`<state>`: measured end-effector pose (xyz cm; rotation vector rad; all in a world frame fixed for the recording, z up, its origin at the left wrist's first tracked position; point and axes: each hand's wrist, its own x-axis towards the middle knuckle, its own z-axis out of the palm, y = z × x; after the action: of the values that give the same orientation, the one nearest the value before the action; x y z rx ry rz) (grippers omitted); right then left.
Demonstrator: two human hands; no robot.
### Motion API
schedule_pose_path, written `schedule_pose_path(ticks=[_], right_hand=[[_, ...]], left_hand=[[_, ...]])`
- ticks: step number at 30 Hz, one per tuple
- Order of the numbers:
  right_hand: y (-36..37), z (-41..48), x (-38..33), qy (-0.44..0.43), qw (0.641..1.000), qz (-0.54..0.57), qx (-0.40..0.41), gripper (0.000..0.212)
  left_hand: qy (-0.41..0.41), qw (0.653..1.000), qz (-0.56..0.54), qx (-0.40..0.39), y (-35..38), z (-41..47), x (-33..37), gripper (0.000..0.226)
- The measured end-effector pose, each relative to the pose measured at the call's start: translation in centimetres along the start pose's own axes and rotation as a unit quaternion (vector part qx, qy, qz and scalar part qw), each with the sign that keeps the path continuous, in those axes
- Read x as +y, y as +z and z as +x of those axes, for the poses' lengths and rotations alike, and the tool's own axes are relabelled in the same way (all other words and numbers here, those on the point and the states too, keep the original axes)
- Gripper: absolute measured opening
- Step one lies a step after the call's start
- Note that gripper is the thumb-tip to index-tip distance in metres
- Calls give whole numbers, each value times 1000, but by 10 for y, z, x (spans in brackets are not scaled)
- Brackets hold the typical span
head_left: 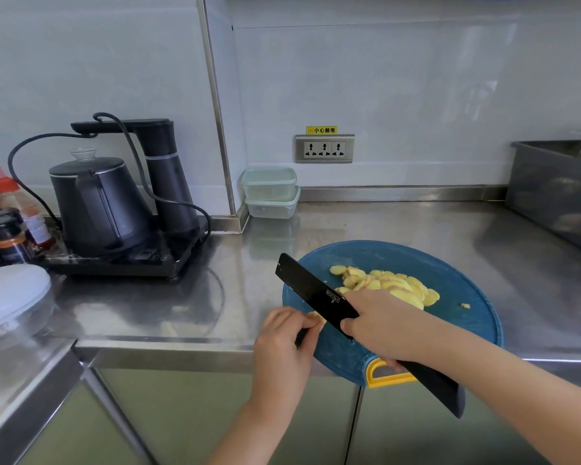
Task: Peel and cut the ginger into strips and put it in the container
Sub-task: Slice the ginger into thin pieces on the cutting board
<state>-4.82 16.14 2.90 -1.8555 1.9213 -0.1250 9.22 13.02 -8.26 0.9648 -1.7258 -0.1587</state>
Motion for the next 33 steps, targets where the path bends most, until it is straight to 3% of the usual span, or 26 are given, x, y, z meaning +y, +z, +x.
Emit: schedule_pose_path(ticks=[19,33], right_hand=[[0,2,-6,-31,999,-36,1,14],[7,18,-7,11,996,-71,-49,16]], left_hand=[[1,999,28,16,2,-2,0,16],[2,1000,26,15,3,-3,-1,14]])
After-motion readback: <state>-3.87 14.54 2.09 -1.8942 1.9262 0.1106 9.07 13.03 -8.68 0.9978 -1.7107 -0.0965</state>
